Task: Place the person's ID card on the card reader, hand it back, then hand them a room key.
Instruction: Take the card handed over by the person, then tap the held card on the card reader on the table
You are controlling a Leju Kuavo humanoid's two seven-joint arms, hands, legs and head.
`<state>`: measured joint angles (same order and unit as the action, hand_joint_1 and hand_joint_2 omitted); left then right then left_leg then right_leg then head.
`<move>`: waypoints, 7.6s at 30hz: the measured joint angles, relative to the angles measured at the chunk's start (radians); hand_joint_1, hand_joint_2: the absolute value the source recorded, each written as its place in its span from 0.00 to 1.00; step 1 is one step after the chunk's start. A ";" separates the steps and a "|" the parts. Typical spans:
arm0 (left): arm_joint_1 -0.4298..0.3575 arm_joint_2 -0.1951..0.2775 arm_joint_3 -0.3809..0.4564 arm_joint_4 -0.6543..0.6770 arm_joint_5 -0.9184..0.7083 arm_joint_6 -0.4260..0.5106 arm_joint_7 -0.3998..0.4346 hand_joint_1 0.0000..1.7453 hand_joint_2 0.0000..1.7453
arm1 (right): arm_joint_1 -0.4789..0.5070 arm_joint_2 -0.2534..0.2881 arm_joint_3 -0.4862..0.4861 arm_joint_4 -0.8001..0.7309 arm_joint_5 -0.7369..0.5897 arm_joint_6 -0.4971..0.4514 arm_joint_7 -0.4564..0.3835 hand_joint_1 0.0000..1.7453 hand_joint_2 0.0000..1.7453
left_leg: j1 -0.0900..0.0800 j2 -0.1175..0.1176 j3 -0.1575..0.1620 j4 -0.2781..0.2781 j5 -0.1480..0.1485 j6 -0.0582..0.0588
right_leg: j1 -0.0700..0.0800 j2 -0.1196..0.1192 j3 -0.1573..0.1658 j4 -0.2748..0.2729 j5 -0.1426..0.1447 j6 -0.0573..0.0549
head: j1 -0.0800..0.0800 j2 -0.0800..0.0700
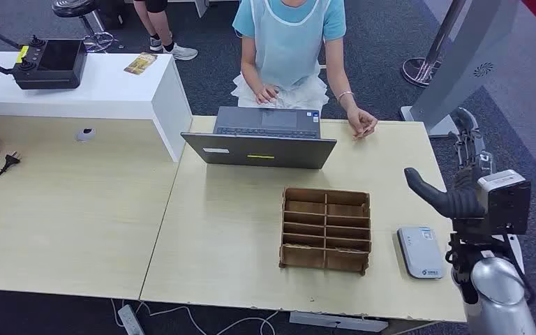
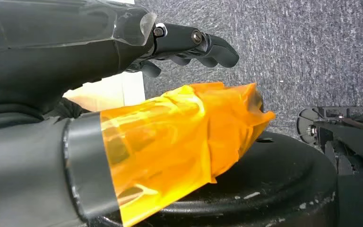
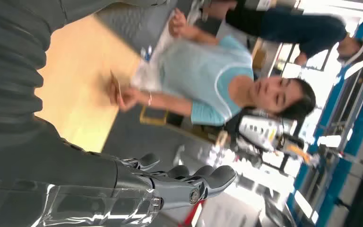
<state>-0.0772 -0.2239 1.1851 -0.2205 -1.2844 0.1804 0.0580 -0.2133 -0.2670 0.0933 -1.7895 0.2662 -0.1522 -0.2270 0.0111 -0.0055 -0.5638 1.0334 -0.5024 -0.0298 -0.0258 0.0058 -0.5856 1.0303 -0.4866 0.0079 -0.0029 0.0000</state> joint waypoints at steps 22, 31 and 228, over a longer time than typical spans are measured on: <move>-0.001 0.000 -0.043 0.000 -0.029 -0.018 0.006 0.00 0.00 | -0.232 0.008 0.129 0.053 0.523 -0.207 0.128 0.00 1.00 | 0.000 -0.001 0.000 0.000 0.001 0.001 | 0.000 -0.001 0.000 0.000 0.001 0.001 | 0.000 0.000; -0.002 0.002 -0.070 0.000 -0.060 -0.028 0.006 0.00 0.00 | -0.380 0.010 0.181 0.141 0.868 -0.242 0.242 0.00 1.00 | 0.000 -0.001 0.000 0.000 0.002 0.002 | 0.000 -0.001 0.000 0.000 0.001 0.001 | 0.000 0.000; 0.003 0.035 -0.064 0.000 -0.019 -0.003 0.003 0.00 0.00 | -0.077 -0.585 0.187 0.605 -0.498 0.688 0.099 1.00 1.00 | 0.000 -0.008 -0.005 0.004 0.002 0.004 | 0.000 -0.007 -0.001 0.000 0.002 0.004 | 0.000 0.000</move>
<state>-0.0745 -0.1888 1.1215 -0.2205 -1.3036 0.1773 0.0611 -0.2899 -0.8522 0.2799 -1.1848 -0.2317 0.5360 -0.1276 0.0109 -0.0137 -0.5685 1.0378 -0.5004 -0.0256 -0.0259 -0.0010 -0.5867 1.0300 -0.4847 0.0117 -0.0030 0.0000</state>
